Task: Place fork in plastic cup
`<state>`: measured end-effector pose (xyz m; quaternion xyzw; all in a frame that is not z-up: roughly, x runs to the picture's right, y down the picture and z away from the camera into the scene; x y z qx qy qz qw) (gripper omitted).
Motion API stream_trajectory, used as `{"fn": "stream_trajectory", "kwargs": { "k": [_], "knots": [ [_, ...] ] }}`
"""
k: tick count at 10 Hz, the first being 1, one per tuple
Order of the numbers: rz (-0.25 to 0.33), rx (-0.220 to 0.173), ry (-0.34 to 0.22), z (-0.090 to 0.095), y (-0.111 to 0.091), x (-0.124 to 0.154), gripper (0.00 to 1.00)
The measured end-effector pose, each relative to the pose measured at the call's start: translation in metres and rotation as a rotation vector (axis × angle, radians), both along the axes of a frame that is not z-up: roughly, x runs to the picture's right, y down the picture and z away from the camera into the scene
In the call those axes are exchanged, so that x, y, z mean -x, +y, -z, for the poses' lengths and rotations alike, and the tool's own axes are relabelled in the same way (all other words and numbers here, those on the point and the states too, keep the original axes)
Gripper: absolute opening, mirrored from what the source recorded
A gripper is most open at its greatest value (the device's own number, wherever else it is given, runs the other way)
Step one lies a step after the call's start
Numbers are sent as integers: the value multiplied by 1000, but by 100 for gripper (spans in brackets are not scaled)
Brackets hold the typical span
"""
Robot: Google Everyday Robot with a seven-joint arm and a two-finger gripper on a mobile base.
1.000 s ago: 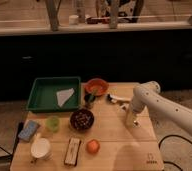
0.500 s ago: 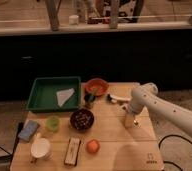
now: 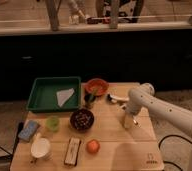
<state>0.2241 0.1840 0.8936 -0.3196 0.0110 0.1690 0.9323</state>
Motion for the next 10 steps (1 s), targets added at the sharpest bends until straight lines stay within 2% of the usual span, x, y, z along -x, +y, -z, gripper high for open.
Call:
{"fn": "stream_trajectory", "kwargs": {
  "k": [2,3,10],
  "knots": [
    [2,-4,0,3,-6,0,8],
    [11,1,0,5,-3,-1,1],
    [23,20,4,5,1,-3,0]
  ]
}}
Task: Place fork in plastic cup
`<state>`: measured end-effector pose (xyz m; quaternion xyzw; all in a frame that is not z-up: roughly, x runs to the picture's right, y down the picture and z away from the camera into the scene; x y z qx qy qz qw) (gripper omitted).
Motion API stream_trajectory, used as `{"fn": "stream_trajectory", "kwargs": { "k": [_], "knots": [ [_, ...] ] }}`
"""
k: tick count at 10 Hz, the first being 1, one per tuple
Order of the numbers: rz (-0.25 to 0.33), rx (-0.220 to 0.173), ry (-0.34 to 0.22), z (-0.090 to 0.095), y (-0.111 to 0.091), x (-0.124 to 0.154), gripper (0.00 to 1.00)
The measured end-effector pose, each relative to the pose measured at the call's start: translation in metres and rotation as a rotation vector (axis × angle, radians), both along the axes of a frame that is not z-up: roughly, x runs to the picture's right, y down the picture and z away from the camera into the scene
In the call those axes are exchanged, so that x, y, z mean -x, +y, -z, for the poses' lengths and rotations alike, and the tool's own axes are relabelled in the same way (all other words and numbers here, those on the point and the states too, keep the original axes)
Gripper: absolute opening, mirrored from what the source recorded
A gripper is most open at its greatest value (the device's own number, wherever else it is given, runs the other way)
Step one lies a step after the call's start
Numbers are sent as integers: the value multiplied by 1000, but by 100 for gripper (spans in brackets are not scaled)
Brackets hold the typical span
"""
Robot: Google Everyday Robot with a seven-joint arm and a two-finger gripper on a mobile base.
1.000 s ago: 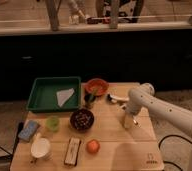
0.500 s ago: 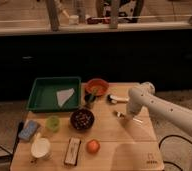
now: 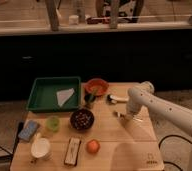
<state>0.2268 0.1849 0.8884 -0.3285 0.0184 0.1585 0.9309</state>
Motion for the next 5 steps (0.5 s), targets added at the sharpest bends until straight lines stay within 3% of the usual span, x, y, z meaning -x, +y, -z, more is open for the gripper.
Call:
{"fn": "stream_trajectory", "kwargs": {
  "k": [5],
  "knots": [
    [0,3,0,2,0,0,0]
  ]
}}
